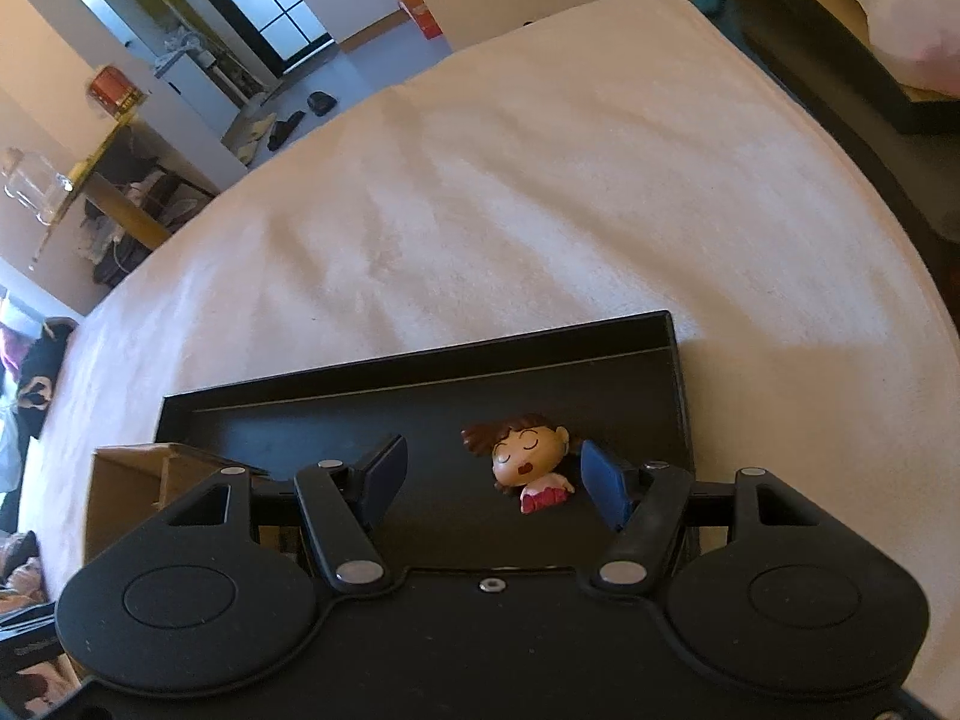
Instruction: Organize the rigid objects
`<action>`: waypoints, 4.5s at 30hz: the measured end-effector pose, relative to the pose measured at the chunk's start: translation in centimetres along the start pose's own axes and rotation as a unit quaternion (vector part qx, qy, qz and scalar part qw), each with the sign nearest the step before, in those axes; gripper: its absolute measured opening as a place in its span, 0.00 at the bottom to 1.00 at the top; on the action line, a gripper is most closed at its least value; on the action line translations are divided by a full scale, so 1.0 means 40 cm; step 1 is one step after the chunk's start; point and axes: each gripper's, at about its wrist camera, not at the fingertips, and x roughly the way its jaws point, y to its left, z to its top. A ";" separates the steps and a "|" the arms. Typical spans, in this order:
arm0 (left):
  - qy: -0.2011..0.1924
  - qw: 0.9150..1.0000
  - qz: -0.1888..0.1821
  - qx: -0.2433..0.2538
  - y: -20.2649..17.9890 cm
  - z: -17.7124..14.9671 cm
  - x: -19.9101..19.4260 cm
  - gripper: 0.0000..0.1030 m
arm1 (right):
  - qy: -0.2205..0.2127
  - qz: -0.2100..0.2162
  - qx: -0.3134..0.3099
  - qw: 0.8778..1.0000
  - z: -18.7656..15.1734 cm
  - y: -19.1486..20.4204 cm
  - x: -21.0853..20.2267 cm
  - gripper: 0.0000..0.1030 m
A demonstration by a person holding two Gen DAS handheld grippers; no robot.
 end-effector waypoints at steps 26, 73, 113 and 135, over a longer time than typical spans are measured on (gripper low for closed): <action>0.008 1.000 -0.015 -0.009 0.042 -0.014 -0.016 0.55 | -0.021 0.025 -0.087 0.996 -0.036 0.111 -0.081 0.27; -0.013 0.993 -0.114 -0.024 0.143 -0.078 0.037 0.12 | -0.008 0.097 -0.223 0.970 -0.153 0.487 -0.036 0.27; -0.018 0.990 -0.139 -0.008 0.158 -0.045 -0.151 0.50 | -0.031 0.039 -0.121 0.991 -0.184 0.321 -0.321 0.68; -0.065 0.982 -0.174 0.037 0.186 -0.110 -0.361 0.98 | -0.126 -0.009 -0.084 0.988 -0.322 0.318 -0.520 1.00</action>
